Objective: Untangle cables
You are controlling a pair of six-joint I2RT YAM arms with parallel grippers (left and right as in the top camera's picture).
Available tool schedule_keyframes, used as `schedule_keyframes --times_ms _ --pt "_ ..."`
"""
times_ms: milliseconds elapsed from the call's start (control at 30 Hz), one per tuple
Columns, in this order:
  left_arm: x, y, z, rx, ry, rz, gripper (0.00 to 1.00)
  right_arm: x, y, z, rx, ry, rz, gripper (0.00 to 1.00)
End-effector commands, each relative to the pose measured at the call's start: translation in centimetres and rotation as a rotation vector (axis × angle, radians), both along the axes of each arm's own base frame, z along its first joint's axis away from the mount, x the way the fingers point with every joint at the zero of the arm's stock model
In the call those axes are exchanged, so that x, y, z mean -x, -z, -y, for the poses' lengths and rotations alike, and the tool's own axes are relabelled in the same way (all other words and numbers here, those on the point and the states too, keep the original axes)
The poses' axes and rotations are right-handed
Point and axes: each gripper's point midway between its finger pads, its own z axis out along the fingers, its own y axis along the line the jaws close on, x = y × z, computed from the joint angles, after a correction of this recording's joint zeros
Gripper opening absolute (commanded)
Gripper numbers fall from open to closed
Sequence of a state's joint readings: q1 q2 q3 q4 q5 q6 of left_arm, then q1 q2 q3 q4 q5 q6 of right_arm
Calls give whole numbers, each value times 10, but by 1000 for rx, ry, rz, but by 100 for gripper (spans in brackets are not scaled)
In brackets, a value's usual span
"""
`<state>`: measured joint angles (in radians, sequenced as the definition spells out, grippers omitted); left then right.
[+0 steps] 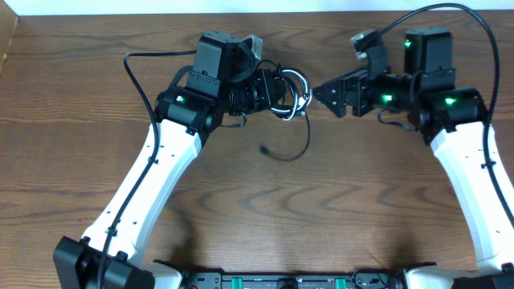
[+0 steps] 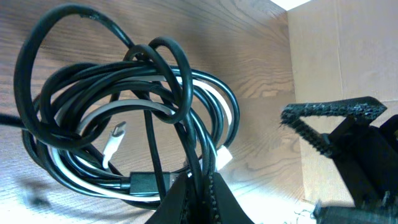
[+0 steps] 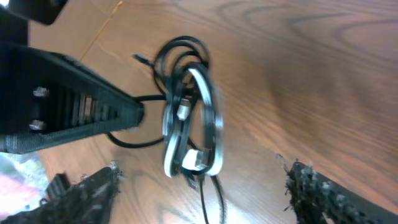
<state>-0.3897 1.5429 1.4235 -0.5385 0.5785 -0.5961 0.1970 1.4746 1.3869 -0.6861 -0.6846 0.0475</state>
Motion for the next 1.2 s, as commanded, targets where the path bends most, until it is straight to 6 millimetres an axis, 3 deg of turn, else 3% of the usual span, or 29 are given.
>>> schedule_keyframes --times_ms 0,400,533,600,667,767,900,1167 --pt "4 -6 5 35 27 -7 8 0 1 -12 22 -9 1 80" --pt "18 -16 14 139 91 -79 8 -16 39 -33 59 -36 -47 78" --pt "26 -21 20 181 130 -106 7 -28 46 -44 48 -31 -36 72" --pt "29 -23 22 198 152 -114 7 -40 54 -38 62 56 -64 61" --pt "33 -25 24 215 173 -122 8 -57 72 -17 106 271 -147 47" --pt "36 -30 24 236 192 -126 8 -67 92 11 148 493 -240 27" --pt "34 -42 11 262 175 -102 7 -68 112 30 183 597 -316 13" --pt "24 -94 -55 291 20 64 7 -63 137 45 232 623 -399 13"
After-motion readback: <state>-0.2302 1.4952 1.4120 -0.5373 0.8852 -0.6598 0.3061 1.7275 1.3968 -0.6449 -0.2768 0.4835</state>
